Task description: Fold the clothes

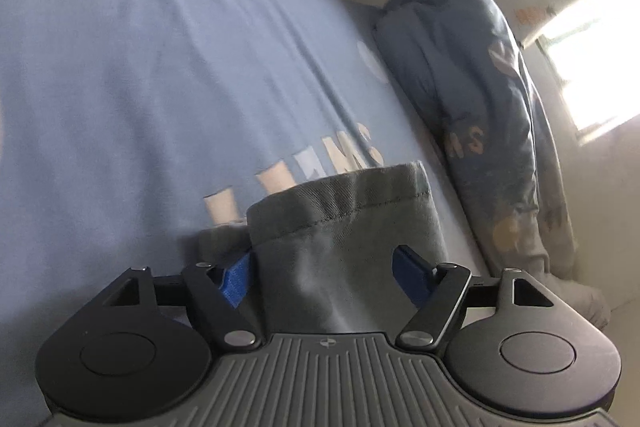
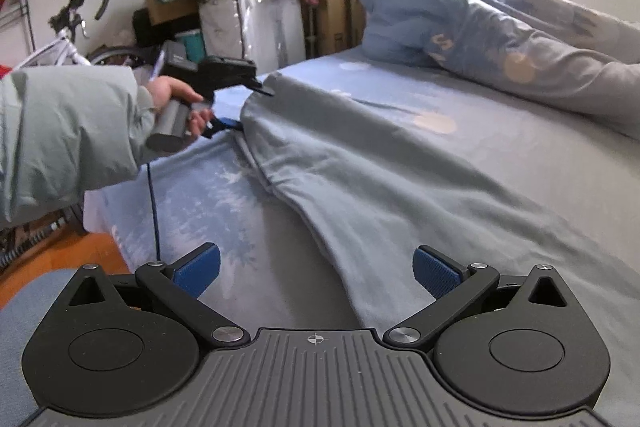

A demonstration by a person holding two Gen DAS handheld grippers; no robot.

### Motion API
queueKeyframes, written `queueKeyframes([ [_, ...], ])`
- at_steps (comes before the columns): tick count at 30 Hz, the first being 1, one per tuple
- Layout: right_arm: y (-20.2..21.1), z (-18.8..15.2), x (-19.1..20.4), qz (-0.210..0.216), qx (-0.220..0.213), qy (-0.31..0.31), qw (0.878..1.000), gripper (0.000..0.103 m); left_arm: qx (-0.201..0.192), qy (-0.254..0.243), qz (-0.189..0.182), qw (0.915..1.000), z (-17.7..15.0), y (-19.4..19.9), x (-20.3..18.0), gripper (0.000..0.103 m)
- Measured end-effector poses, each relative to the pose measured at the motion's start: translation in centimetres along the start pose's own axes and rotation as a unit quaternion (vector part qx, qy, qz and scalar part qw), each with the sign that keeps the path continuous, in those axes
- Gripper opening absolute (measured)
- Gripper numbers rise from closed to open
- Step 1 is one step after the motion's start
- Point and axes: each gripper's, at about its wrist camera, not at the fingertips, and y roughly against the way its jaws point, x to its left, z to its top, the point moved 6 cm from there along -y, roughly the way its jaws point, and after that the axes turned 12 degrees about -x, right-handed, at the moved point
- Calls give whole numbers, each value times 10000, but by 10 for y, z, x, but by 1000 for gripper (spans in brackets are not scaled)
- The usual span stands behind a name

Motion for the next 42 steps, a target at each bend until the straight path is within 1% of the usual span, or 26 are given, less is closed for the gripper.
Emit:
queueKeyframes([
  [1, -1, 2, -1, -12, -22, -51, 10000, 103, 26, 25, -48, 10000, 0, -4, -2, 74],
  [2, -3, 5, -3, -29, -40, -87, 9999, 103, 28, 108, -146, 9998, -1, -6, -5, 63],
  [3, -5, 7, -4, -57, -62, -82, 9999, 103, -16, 160, -315, 9994, 0, -3, -10, 36],
  [4, -6, 9, -4, -93, -87, -57, 9999, 103, -186, 122, -709, 9972, 0, 7, -23, 22],
  [6, -8, 13, -5, -116, -130, -37, 9998, 103, -569, -79, -1452, 9877, 0, 31, -45, 19],
  [7, -10, 13, -5, -116, -127, -51, 9998, 103, -699, -161, -1375, 9879, -1, 38, -44, 19],
  [8, -11, 13, -5, -116, -125, -66, 9998, 103, -622, -51, -916, 9938, -5, 35, -30, 19],
  [9, -12, 13, -5, -110, -123, -77, 9998, 103, -358, 197, -387, 9984, -9, 28, -10, 18],
  [10, -13, 11, -5, -92, -119, -82, 9999, 103, -139, 458, -78, 9988, -14, 25, 8, 17],
  [11, -13, 10, -6, -78, -112, -91, 9999, 103, -101, 539, -51, 9985, -18, 29, 18, 17],
  [13, -15, 7, -7, -69, -83, -120, 9999, 103, -199, 287, -81, 9994, -21, 45, 18, 17],
  [16, -16, 3, -9, -61, -55, -179, 9998, 103, -302, 322, -148, 9989, -22, 61, 19, 18],
  [18, -16, 4, -10, -45, -58, -222, 9997, 103, -277, 189, -108, 9994, -20, 59, 20, 21],
  [20, -14, 4, -8, -27, -73, -154, 9999, 103, 11, 306, 228, 9993, -16, 46, 28, 34],
  [21, -12, 4, -8, -24, -85, -124, 9999, 103, 92, 339, 432, 9984, -14, 44, 32, 53],
  [22, -11, 4, -8, -23, -99, -106, 9999, 103, 97, 313, 567, 9979, -11, 44, 33, 61],
  [23, -10, 5, -9, -33, -113, -130, 9998, 103, 9, 194, 667, 9976, -6, 51, 30, 62],
  [25, -8, 4, -14, -53, -141, -281, 9995, 103, -398, -169, 956, 9945, 9, 67, 18, 79],
  [26, -8, 4, -16, -62, -155, -362, 9992, 103, -669, -338, 934, 9928, 18, 76, 6, 85],
  [27, -9, 3, -18, -73, -165, -426, 9989, 103, -796, -426, 812, 9926, 25, 80, -5, 95],
  [28, -11, 3, -18, -66, -166, -468, 9987, 103, -898, -514, 694, 9922, 30, 83, -16, 99],
  [31, -16, 1, -14, 53, -167, -546, 9984, 103, -847, -804, 413, 9923, 36, 74, -59, 103],
  [34, -19, -1, -8, 192, -182, -627, 9977, 103, -322, -1489, 535, 9869, 23, 41, -88, 103],
  [35, -20, -1, -7, 238, -188, -654, 9974, 103, -78, -1669, 697, 9835, 15, 26, -92, 103],
  [38, -22, -9, -6, 333, -154, -805, 9961, 103, 519, -2142, 1143, 9687, -6, -14, -102, 95],
  [42, -24, -18, -13, 401, -126, -1099, 9931, 103, 764, -2774, 1490, 9460, -31, -39, -110, 93],
])
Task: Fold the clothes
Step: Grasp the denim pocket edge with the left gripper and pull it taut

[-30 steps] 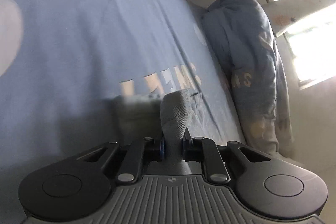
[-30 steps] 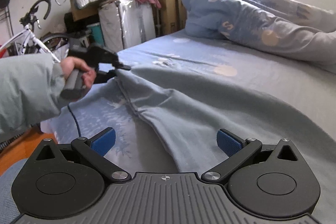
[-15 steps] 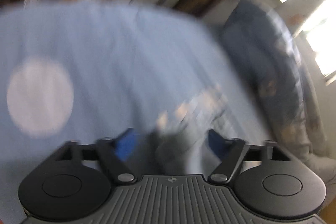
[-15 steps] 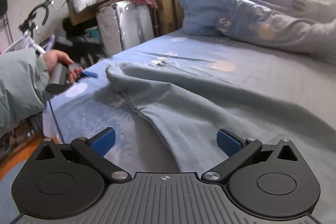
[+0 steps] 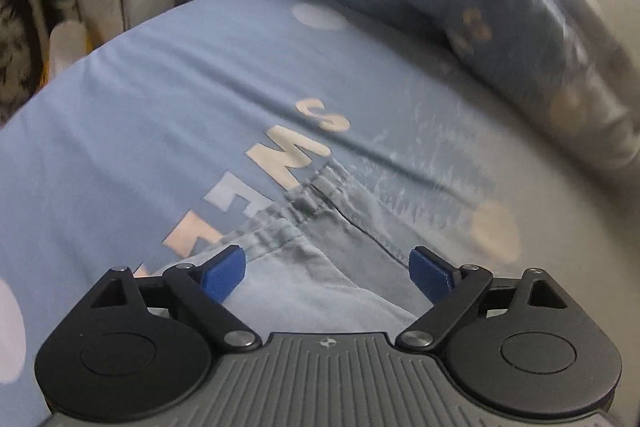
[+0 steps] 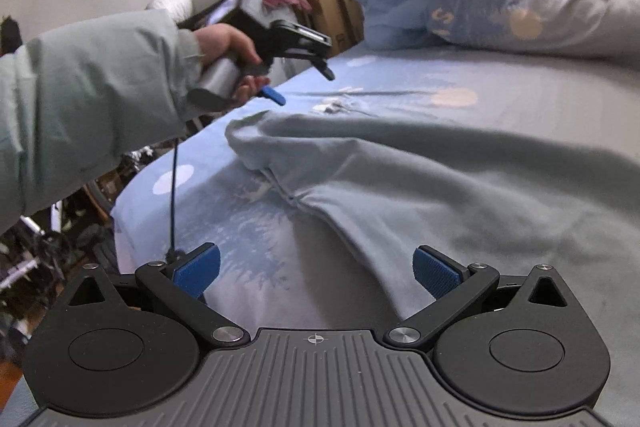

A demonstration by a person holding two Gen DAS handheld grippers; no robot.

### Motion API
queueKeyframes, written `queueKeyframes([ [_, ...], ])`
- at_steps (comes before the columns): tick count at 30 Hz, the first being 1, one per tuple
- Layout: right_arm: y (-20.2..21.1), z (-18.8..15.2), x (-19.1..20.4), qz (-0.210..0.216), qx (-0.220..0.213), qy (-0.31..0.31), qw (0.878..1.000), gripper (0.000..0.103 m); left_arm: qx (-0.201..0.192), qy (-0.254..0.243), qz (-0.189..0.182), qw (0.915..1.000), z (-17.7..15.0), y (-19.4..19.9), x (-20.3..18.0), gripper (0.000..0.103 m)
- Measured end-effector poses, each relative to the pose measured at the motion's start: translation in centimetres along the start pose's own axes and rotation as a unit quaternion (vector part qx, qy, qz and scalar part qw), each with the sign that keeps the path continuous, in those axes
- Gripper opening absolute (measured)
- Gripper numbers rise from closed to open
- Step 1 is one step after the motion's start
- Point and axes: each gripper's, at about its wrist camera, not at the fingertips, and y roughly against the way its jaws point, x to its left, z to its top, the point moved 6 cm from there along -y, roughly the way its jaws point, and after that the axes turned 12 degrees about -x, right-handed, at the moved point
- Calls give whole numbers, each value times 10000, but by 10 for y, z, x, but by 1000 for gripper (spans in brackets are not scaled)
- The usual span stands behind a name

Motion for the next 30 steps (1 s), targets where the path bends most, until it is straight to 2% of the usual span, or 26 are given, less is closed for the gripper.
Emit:
queueKeyframes([
  [5, 0, -5, -12, 186, -63, -374, 9991, 103, 267, -209, 381, 9987, -9, -24, -11, 90],
  [7, -1, -8, -17, 271, -68, -550, 9981, 103, 383, -307, 614, 9969, -5, -36, -15, 82],
  [11, 0, -11, -24, 412, -87, -823, 9957, 103, 493, -596, 1304, 9884, -11, -57, -11, 70],
  [15, 5, -12, -35, 469, -160, -1035, 9934, 103, 506, -840, 1785, 9790, -13, -66, -21, 69],
  [16, 7, -11, -39, 463, -193, -1118, 9925, 103, 487, -893, 1880, 9769, -12, -67, -22, 59],
  [17, 8, -10, -43, 447, -226, -1188, 9917, 103, 466, -946, 1968, 9748, -11, -67, -24, 57],
  [18, 9, -10, -47, 427, -259, -1252, 9909, 103, 436, -980, 2040, 9731, -10, -66, -24, 46],
  [19, 10, -10, -52, 403, -288, -1306, 9902, 103, 374, -953, 2157, 9711, -8, -64, -23, 29],
  [20, 12, -9, -56, 383, -307, -1363, 9894, 103, 329, -890, 2217, 9705, -6, -61, -22, 28],
  [26, 14, -8, -76, 333, -388, -1688, 9843, 103, 76, -717, 2035, 9764, -1, -46, -28, 19],
  [30, 14, -7, -77, 427, -420, -1759, 9826, 103, -344, -511, 1872, 9804, 12, -40, -35, 18],
])
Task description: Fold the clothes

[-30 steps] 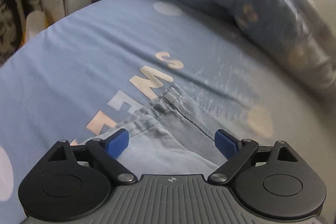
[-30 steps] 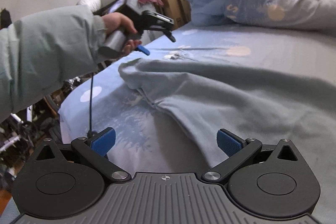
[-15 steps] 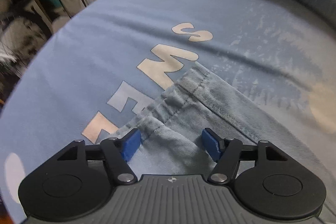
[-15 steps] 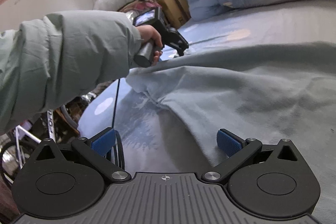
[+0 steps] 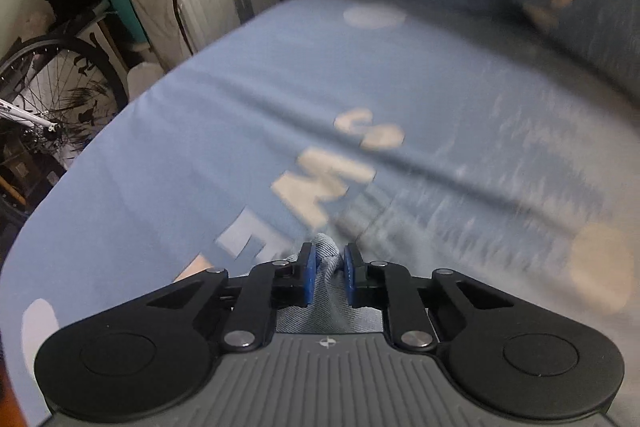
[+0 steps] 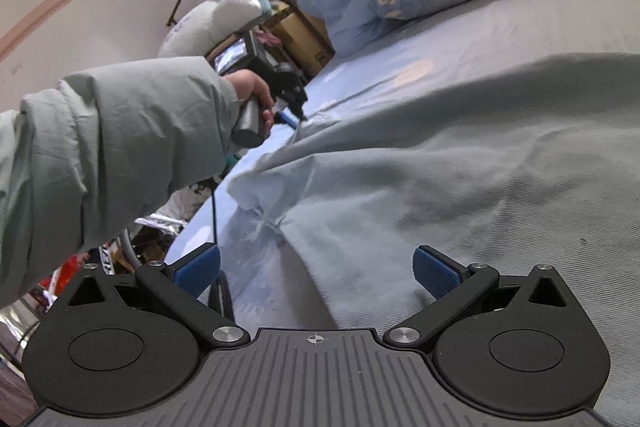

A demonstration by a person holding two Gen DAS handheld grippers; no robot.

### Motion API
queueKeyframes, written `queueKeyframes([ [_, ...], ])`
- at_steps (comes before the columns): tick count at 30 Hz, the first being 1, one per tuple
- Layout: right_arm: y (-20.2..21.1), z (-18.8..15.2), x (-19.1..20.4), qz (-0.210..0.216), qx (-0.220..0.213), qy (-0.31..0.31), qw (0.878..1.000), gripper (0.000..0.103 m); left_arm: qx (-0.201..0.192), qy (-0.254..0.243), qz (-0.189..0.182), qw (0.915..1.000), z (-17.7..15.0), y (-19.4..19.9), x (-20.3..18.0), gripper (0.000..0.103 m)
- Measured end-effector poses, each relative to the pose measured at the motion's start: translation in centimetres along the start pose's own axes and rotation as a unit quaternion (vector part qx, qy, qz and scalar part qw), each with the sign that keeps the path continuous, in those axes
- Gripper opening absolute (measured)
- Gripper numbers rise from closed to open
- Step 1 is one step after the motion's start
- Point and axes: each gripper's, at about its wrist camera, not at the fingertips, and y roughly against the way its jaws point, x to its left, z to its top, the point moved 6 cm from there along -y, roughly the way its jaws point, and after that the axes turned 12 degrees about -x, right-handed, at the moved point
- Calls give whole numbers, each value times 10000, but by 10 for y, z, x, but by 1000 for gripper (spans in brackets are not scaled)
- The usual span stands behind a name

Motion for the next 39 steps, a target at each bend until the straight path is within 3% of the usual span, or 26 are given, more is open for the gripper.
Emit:
queueKeyframes([
  [6, -1, 7, -2, 20, -8, -266, 9996, 103, -510, 461, -237, 9974, 22, -2, -8, 18],
  [12, -4, 11, -1, 4, -56, -268, 9996, 103, -567, 422, -204, 9973, 16, -28, -26, 18],
  [14, -6, 9, -1, -1, -10, -239, 9997, 103, -791, 395, -333, 9955, 13, -27, -30, 19],
  [16, -7, 7, 1, -28, 19, -173, 9998, 103, -999, 369, -512, 9930, 11, -25, -32, 45],
  [17, -7, 7, 1, -45, 24, -145, 9999, 103, -1053, 367, -637, 9917, 12, -24, -31, 53],
  [19, -7, 7, 3, -81, 32, -100, 9999, 103, -1228, 398, -749, 9888, 17, -15, -25, 85],
  [25, -2, 13, 14, -151, -29, 111, 9998, 103, -1860, 925, -711, 9756, 37, 34, 27, 103],
  [31, 20, 27, 36, -130, -205, 332, 9992, 103, -1795, 426, -759, 9799, 24, 68, 91, 103],
  [36, 43, 31, 64, -60, -287, 695, 9971, 103, -1302, 1254, -1137, 9769, -15, 82, 145, 103],
  [39, 61, 30, 71, -129, -322, 648, 9973, 103, -853, 1880, -1702, 9635, -44, 79, 163, 103],
])
